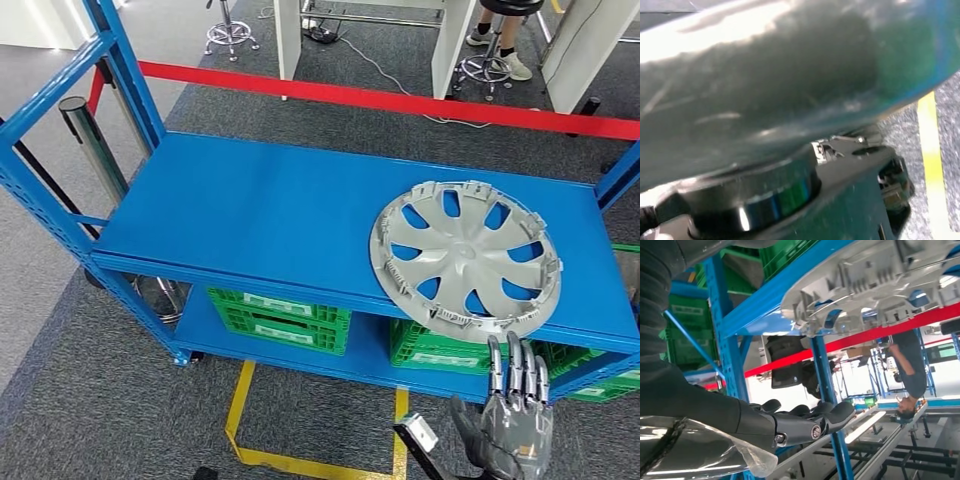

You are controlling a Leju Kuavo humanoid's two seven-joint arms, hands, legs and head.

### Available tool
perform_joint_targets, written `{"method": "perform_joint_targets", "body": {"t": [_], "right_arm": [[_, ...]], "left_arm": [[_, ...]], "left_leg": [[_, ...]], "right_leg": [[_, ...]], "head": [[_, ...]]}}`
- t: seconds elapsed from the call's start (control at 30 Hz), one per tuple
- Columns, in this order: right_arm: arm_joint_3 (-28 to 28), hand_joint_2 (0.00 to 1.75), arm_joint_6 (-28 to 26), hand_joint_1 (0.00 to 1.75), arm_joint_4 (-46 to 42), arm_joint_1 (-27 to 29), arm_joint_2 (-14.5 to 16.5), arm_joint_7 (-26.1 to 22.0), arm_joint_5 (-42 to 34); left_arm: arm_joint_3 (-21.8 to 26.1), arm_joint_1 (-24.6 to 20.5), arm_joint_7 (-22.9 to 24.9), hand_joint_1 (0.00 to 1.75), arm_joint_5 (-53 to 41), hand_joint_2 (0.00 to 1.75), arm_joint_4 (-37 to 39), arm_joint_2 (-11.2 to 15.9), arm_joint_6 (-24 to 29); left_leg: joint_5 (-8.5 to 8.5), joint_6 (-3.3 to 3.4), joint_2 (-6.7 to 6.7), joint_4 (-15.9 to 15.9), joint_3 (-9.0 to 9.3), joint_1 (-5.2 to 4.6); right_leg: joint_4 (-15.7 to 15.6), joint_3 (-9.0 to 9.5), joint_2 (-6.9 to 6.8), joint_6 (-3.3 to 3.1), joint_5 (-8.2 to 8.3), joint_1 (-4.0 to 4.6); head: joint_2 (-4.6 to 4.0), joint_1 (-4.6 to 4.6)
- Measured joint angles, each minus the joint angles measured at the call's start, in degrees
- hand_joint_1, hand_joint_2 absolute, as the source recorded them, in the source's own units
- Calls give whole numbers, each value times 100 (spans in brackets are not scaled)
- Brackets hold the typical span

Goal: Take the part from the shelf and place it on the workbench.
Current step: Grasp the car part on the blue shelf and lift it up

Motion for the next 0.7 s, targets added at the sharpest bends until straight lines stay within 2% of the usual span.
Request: {"method": "perform_joint_targets", "body": {"t": [0.33,0.5,0.7], "right_arm": [[-630,175,-2,0,40,-115,182,-415,16],[-572,175,-2,0,475,-613,179,-76,23],[-103,175,-2,0,1084,-1168,131,310,34]], "left_arm": [[152,8,-44,0,1,0,14,20,49],[173,-11,-78,0,-65,0,14,-8,130],[187,-69,-27,0,-116,0,14,-116,274]], "left_leg": [[0,0,0,0,1,0],[2,0,1,0,3,0],[3,2,0,1,6,0]], "right_leg": [[0,1,1,4,3,0],[0,4,3,6,5,0],[0,7,0,8,7,0]], "head": [[0,0],[0,0],[0,-1]]}}
